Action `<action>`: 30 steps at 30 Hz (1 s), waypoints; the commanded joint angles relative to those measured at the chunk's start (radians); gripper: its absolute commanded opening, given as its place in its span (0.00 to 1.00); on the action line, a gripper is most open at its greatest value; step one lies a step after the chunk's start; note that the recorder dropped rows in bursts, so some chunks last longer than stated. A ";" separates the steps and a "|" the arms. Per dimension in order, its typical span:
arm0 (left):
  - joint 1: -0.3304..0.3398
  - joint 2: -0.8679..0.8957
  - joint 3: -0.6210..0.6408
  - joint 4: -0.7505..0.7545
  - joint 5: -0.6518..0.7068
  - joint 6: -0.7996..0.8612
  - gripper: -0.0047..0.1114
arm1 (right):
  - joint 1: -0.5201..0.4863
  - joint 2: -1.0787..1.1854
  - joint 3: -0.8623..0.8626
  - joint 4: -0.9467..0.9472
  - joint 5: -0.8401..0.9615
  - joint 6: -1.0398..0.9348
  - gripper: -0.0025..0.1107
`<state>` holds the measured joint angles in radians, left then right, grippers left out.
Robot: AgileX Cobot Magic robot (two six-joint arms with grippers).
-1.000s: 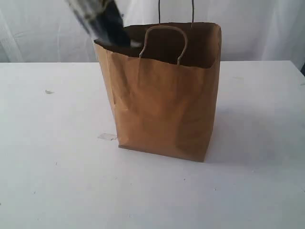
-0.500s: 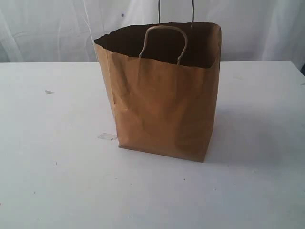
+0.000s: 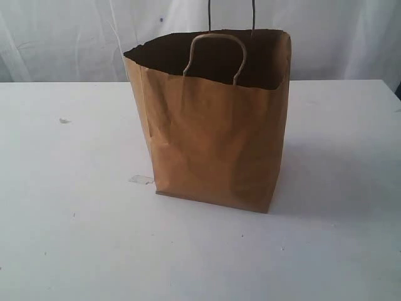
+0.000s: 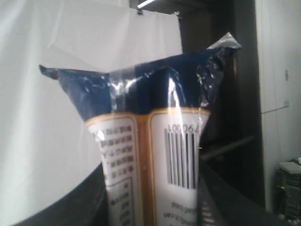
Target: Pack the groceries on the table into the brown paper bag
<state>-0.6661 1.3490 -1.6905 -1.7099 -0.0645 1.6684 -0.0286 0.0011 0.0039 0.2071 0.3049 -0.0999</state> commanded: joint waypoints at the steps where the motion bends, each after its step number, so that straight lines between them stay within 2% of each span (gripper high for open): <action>1: -0.074 0.065 -0.045 0.019 -0.012 0.014 0.04 | -0.003 -0.001 -0.004 0.002 -0.010 -0.001 0.02; 7: -0.158 0.141 -0.055 0.075 -0.265 0.011 0.04 | -0.003 -0.001 -0.004 0.002 -0.010 -0.001 0.02; 11: -0.197 0.165 -0.055 0.205 -0.269 -0.046 0.04 | -0.003 -0.001 -0.004 0.002 -0.010 -0.001 0.02; 18: -0.242 0.215 -0.055 0.457 -0.313 -0.374 0.04 | -0.003 -0.001 -0.004 0.002 -0.010 -0.001 0.02; 30: -0.243 0.324 -0.055 0.459 -0.312 -0.406 0.04 | -0.003 -0.001 -0.004 0.002 -0.010 -0.001 0.02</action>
<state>-0.9038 1.6728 -1.7236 -1.2542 -0.3675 1.2699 -0.0286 0.0011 0.0039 0.2071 0.3049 -0.0999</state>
